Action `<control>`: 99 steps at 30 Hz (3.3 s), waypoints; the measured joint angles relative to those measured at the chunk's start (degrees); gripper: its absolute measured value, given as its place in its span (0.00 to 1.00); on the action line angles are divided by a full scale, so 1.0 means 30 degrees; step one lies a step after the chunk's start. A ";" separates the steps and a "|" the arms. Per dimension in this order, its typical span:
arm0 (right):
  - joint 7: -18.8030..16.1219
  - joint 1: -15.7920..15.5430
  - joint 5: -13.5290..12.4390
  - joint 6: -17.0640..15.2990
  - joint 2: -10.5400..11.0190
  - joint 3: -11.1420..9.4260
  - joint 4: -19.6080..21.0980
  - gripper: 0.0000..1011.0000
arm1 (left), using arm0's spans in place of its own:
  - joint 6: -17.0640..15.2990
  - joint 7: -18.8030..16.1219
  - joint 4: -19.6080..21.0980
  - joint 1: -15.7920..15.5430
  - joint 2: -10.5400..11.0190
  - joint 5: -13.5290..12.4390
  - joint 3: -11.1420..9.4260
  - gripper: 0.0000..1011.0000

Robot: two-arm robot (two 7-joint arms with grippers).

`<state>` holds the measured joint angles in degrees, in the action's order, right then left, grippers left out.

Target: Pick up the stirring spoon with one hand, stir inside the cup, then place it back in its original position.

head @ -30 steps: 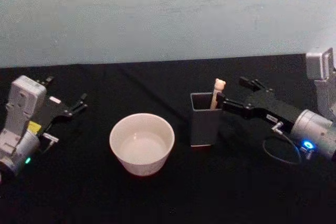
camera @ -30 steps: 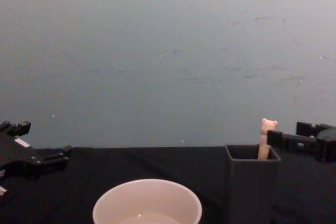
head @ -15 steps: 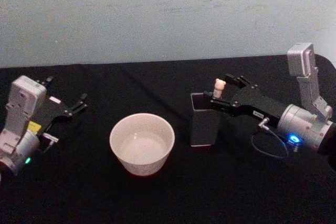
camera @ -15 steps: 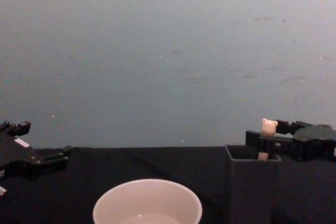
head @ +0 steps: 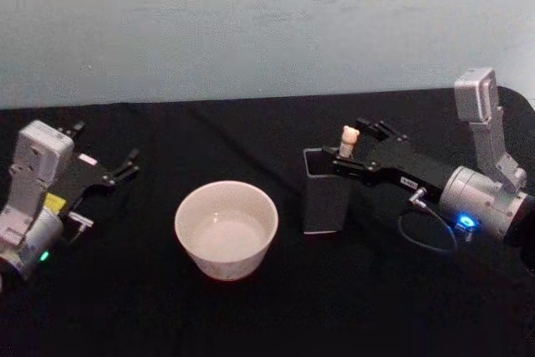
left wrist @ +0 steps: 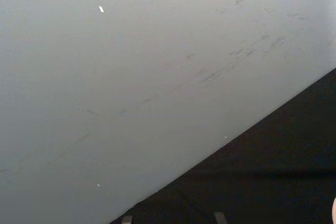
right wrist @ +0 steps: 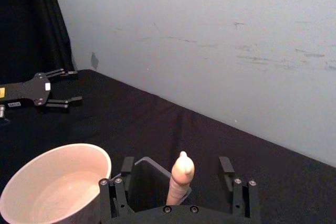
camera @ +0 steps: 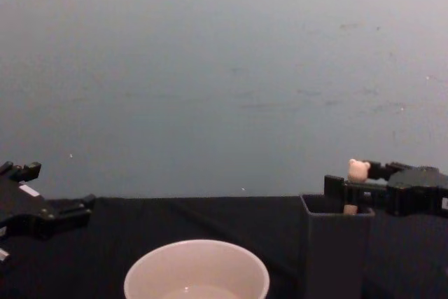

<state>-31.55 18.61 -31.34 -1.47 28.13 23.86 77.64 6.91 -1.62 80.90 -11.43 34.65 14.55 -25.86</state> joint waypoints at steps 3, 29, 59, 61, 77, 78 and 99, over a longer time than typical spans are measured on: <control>0.0001 0.0000 0.0000 0.0000 0.0001 -0.0002 0.0001 0.98 | 0.0000 0.0000 0.0000 0.0002 0.0000 0.0000 0.0001 0.99; 0.0032 -0.0002 -0.0013 0.0000 0.0001 -0.0018 0.0007 0.24 | 0.0000 0.0000 0.0000 0.0001 0.0000 -0.0001 0.0000 0.99; 0.0323 -0.0643 -0.0216 0.1294 0.0359 -0.1397 0.3042 0.21 | 0.0000 0.0000 0.0000 0.0002 -0.0001 0.0000 0.0000 0.99; 0.0270 -0.0698 -0.0447 0.1422 0.0422 -0.1608 0.3442 0.21 | 0.0000 0.0000 0.0001 0.0001 0.0000 0.0000 0.0000 0.99; 0.0112 -0.0109 -0.0626 0.2196 0.0031 -0.1532 0.4191 0.21 | 0.0000 0.0000 0.0000 0.0001 -0.0001 0.0000 0.0000 0.99; 0.0103 -0.0036 -0.0563 0.2207 -0.0031 -0.1446 0.4115 0.21 | 0.0000 0.0000 0.0001 0.0002 0.0000 0.0000 0.0001 0.99; -0.1081 0.1382 0.1111 0.2495 -0.1537 0.1445 0.2414 0.21 | 0.0000 0.0000 0.0000 0.0001 -0.0001 0.0000 0.0000 0.99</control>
<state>-34.79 22.75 -28.00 6.01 23.52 28.20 84.88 6.91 -1.62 80.90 -11.43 34.64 14.55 -25.86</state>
